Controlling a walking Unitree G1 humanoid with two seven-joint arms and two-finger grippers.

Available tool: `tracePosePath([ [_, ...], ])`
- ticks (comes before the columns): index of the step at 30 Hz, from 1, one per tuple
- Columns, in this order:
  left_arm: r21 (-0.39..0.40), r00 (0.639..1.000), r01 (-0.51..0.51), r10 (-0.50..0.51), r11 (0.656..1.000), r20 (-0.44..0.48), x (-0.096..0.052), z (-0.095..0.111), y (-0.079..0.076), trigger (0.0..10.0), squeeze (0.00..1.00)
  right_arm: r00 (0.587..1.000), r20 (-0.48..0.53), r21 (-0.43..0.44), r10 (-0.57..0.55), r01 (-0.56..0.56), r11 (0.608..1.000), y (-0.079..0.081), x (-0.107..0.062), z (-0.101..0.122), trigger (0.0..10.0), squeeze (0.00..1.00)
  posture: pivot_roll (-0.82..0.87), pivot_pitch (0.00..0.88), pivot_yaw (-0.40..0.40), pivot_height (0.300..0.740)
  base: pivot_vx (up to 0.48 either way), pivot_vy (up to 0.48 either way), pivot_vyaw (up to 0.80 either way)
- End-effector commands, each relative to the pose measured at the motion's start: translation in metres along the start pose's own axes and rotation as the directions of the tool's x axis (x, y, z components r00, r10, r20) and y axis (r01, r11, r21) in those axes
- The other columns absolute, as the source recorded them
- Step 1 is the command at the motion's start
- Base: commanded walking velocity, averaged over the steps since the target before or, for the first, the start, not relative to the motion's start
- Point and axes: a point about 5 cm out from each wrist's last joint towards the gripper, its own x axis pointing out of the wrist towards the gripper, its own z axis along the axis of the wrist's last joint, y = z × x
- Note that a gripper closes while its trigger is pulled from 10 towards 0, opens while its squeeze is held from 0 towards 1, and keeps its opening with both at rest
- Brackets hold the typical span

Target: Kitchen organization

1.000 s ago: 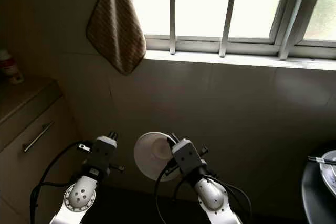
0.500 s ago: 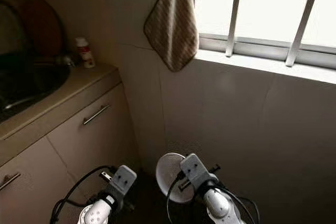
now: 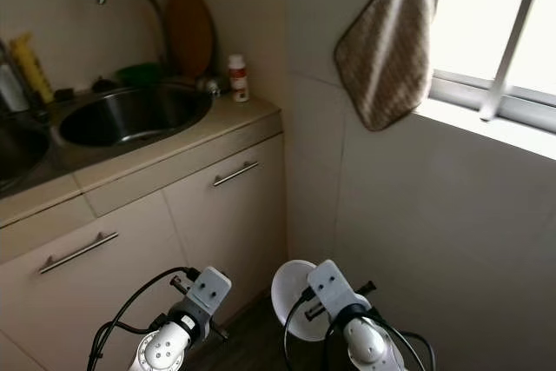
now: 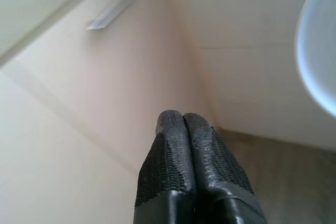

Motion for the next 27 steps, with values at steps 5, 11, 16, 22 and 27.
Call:
tracePosePath([
  [5,-0.070,0.935,-0.223,0.234,0.972,0.265,-0.004,0.044,0.039,10.0,0.00,0.920,0.360,0.041,-0.158,0.154,0.987,-0.026,0.007,0.070,0.0,0.00,0.02,0.000,-0.001,0.740,0.000,0.000,0.80],
  [11,-0.096,0.884,-0.299,0.313,0.949,0.346,-0.006,0.061,0.052,10.0,0.00,0.887,0.431,0.044,-0.167,0.165,0.985,-0.026,0.009,0.084,0.0,0.00,0.03,0.000,-0.003,0.740,0.000,0.000,0.80],
  [16,-0.121,0.852,-0.322,0.343,0.939,0.396,-0.007,0.073,0.058,10.0,0.00,0.841,0.507,0.071,-0.191,0.180,0.981,-0.027,0.008,0.102,0.0,0.00,0.03,0.000,-0.006,0.740,0.302,0.000,0.80],
  [22,-0.124,0.845,-0.317,0.340,0.940,0.413,-0.005,0.080,0.058,10.0,0.00,0.774,0.564,0.186,-0.286,0.219,0.958,-0.040,0.009,0.128,0.0,0.00,0.03,0.000,-0.006,0.740,0.336,0.000,0.35],
  [27,-0.130,0.835,-0.321,0.345,0.938,0.429,-0.003,0.086,0.062,10.0,0.00,0.725,0.621,0.206,-0.296,0.214,0.955,-0.047,0.009,0.151,2.1,0.00,0.03,0.000,-0.006,0.740,0.332,0.000,0.00],
])
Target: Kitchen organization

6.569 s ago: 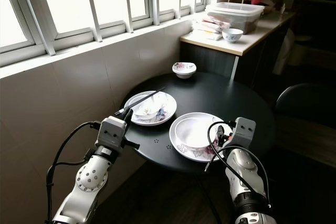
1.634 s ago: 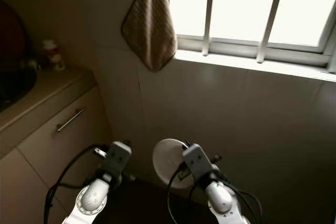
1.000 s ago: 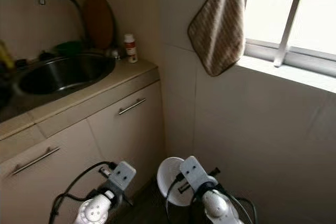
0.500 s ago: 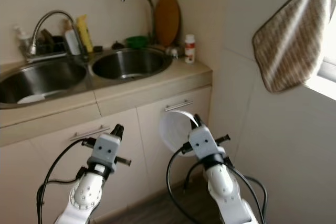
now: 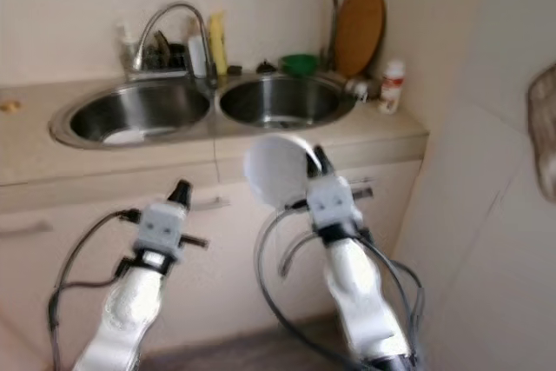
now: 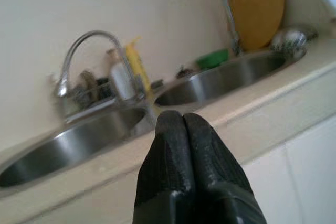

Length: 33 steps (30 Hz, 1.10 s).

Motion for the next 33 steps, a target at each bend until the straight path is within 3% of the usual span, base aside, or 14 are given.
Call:
tracePosePath([
  [1,-0.023,0.999,0.015,-0.014,1.000,0.033,0.005,0.009,-0.007,10.0,0.00,0.999,0.006,-0.005,-0.044,0.044,0.999,-0.013,0.002,0.003,3.3,0.00,0.03,0.000,-0.007,0.740,0.334,0.000,0.00],
  [2,-0.023,0.999,0.013,-0.012,1.000,0.034,0.006,0.009,-0.007,10.0,0.00,0.999,0.010,-0.001,-0.044,0.044,0.999,-0.012,0.003,0.004,7.2,0.00,0.03,0.000,-0.008,0.740,0.337,0.000,0.00],
  [3,-0.024,0.999,0.011,-0.011,1.000,0.036,0.006,0.010,-0.007,10.0,0.00,0.999,0.017,0.008,-0.039,0.039,0.999,-0.011,0.004,0.005,10.0,0.00,0.03,0.000,-0.008,0.740,0.341,0.000,0.00],
  [8,-0.027,0.999,0.010,-0.009,1.000,0.040,0.007,0.011,-0.007,10.0,0.00,1.000,0.018,0.012,-0.014,0.014,1.000,-0.006,0.006,0.008,10.0,0.00,0.03,0.000,-0.010,0.740,0.343,0.000,0.00],
  [11,-0.030,0.999,0.010,-0.009,1.000,0.045,0.008,0.012,-0.007,10.0,0.00,0.998,-0.009,0.009,0.068,-0.067,0.998,0.004,0.007,0.006,10.0,0.00,0.03,0.000,-0.009,0.740,0.345,0.000,0.00],
  [15,-0.032,0.998,0.010,-0.008,0.999,0.057,0.010,0.015,-0.008,10.0,0.00,0.994,0.000,-0.009,0.105,-0.105,0.994,0.010,0.009,0.007,10.0,0.00,0.03,0.000,-0.011,0.740,0.342,0.000,0.76],
  [30,-0.028,0.995,-0.001,0.004,1.000,0.095,0.015,0.023,-0.006,10.0,0.00,0.996,0.050,0.039,0.075,-0.077,0.996,0.006,0.028,0.019,10.0,0.00,0.04,0.000,-0.011,0.740,0.311,0.000,0.80],
  [33,-0.028,0.995,0.000,0.003,1.000,0.097,0.016,0.023,-0.006,10.0,0.00,0.997,0.057,0.063,0.045,-0.048,0.997,0.003,0.032,0.021,10.0,0.00,0.04,0.000,-0.011,0.740,0.304,0.000,0.00],
])
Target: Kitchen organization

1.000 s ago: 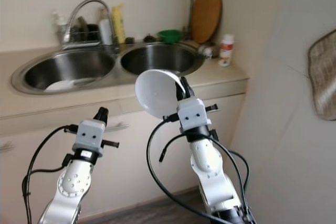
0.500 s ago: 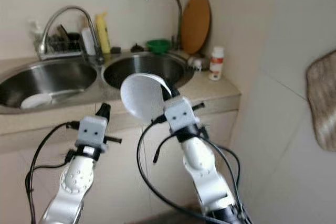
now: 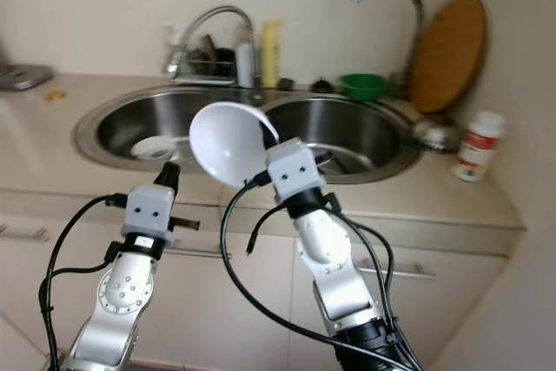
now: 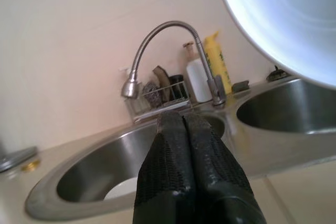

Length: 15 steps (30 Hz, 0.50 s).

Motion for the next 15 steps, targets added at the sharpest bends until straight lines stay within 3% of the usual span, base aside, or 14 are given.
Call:
tracePosePath([
  [1,-0.012,0.999,0.018,-0.018,1.000,0.029,0.004,0.007,-0.006,10.0,0.00,0.998,0.004,0.003,-0.065,0.065,0.998,-0.015,0.000,0.000,10.0,0.00,0.04,0.000,-0.012,0.740,0.300,0.000,0.00],
  [15,-0.014,0.999,0.019,-0.018,1.000,0.034,0.005,0.008,-0.007,10.0,0.00,0.992,-0.036,-0.012,-0.121,0.120,0.993,-0.031,0.008,-0.007,10.0,0.00,0.04,0.000,-0.014,0.740,0.298,0.000,0.00],
])
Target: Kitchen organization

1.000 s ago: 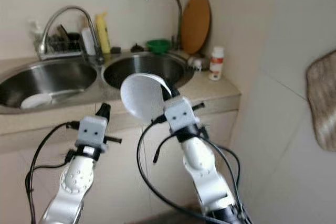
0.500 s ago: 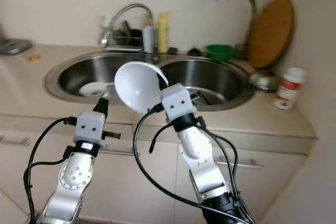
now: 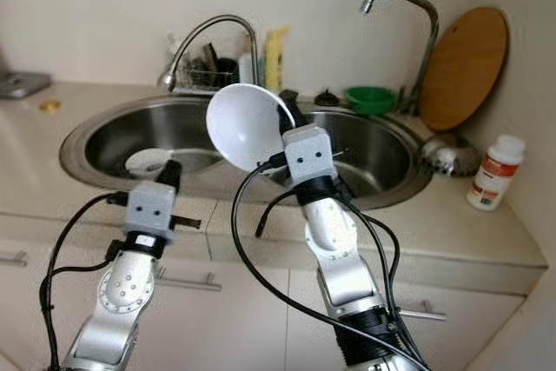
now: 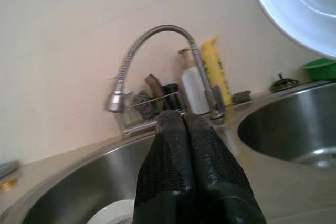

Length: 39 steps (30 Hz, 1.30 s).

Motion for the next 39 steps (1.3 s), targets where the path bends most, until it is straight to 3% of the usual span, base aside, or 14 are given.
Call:
tracePosePath([
  [1,-0.015,1.000,0.019,-0.018,1.000,0.021,0.003,0.005,-0.007,10.0,0.00,1.000,-0.016,-0.004,-0.026,0.026,1.000,-0.010,0.003,-0.002,10.0,0.00,0.04,0.000,-0.014,0.740,0.296,0.000,0.00],
  [5,-0.015,1.000,0.020,-0.019,1.000,0.021,0.003,0.005,-0.008,10.0,0.00,0.999,-0.052,-0.008,-0.013,0.012,1.000,-0.007,0.003,-0.008,10.0,0.00,0.04,0.000,-0.014,0.740,0.296,0.000,0.00],
  [8,-0.013,1.000,0.021,-0.021,1.000,0.024,0.003,0.005,-0.008,10.0,0.00,0.983,-0.182,-0.029,-0.016,0.011,1.000,-0.005,0.001,-0.027,10.0,0.00,0.05,0.000,-0.019,0.740,0.292,0.000,0.00],
  [12,-0.009,1.000,0.019,-0.019,1.000,0.024,0.004,0.005,-0.008,10.0,0.00,0.982,-0.190,-0.016,0.003,-0.007,1.000,-0.002,0.000,-0.029,10.0,0.00,0.05,0.000,-0.019,0.740,0.291,0.000,0.00],
  [16,-0.010,1.000,0.020,-0.020,1.000,0.020,0.004,0.004,-0.008,10.0,0.00,0.948,-0.317,-0.052,0.025,-0.043,0.998,0.000,0.003,-0.048,10.0,0.00,0.05,0.000,-0.017,0.740,0.000,0.000,0.00],
  [22,-0.007,0.999,0.030,-0.029,1.000,0.032,0.005,0.006,-0.009,10.0,0.00,0.918,-0.397,-0.066,0.005,-0.034,0.997,-0.005,0.010,-0.060,10.0,0.00,0.05,0.000,-0.014,0.740,0.000,0.000,0.00],
  [26,-0.003,0.999,0.035,-0.035,0.999,0.030,0.005,0.006,-0.010,10.0,0.00,0.812,-0.583,-0.154,0.001,-0.112,0.982,-0.008,0.008,-0.088,10.0,0.00,0.05,0.000,-0.015,0.740,0.000,0.000,0.00],
  [29,0.001,0.999,0.036,-0.036,0.999,0.031,0.005,0.006,-0.011,10.0,0.00,0.769,-0.639,-0.175,0.011,-0.159,0.972,-0.009,0.006,-0.097,10.0,0.00,0.05,0.000,-0.016,0.740,0.000,0.000,0.00],
  [32,0.002,0.999,0.035,-0.035,0.999,0.030,0.005,0.005,-0.011,10.0,0.00,0.723,-0.687,-0.176,0.072,-0.261,0.949,0.002,0.000,-0.104,10.0,0.00,0.05,0.000,-0.017,0.740,0.000,0.000,0.00],
  [38,0.005,0.999,0.035,-0.035,0.999,0.027,0.005,0.005,-0.011,10.0,0.00,0.659,-0.730,-0.061,0.178,-0.323,0.944,0.022,-0.015,-0.114,10.0,0.00,0.06,0.000,-0.020,0.740,0.000,0.000,0.00],
  [39,0.006,0.999,0.034,-0.035,0.999,0.024,0.005,0.005,-0.011,10.0,0.00,0.643,-0.740,-0.025,0.195,-0.316,0.948,0.024,-0.018,-0.116,10.0,0.05,0.06,0.000,-0.021,0.740,0.000,0.000,0.00],
])
